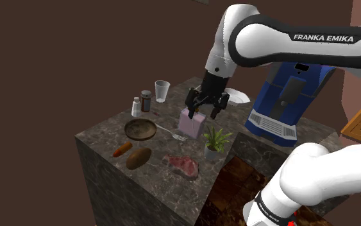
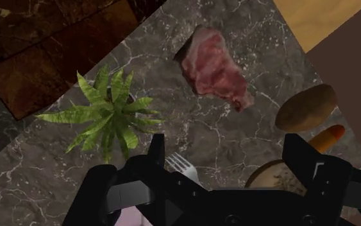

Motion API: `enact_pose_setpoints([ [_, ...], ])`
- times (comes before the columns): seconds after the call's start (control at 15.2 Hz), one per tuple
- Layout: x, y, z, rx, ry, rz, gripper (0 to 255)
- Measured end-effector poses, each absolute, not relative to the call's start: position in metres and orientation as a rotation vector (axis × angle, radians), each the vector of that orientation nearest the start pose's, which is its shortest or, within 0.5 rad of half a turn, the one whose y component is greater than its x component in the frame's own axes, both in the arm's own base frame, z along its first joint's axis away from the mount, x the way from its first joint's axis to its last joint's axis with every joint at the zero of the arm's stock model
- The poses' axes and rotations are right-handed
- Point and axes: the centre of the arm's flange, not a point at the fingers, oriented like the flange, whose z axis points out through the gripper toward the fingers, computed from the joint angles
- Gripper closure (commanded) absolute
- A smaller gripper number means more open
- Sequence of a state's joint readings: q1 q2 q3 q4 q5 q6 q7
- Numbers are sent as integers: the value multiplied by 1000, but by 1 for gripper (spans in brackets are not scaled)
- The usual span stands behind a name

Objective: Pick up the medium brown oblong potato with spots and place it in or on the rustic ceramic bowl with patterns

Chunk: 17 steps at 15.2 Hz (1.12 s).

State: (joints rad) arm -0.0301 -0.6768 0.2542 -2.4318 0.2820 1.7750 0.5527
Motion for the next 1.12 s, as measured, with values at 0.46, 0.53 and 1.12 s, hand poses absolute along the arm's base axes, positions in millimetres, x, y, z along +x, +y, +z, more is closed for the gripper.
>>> enact_pose_setpoints([
  [0.46,373,178,471,-2812,1095,141,0],
  [0.53,380,186,461,-2786,1156,153,0],
  [1.12,445,248,389,-2498,1667,261,0],
])
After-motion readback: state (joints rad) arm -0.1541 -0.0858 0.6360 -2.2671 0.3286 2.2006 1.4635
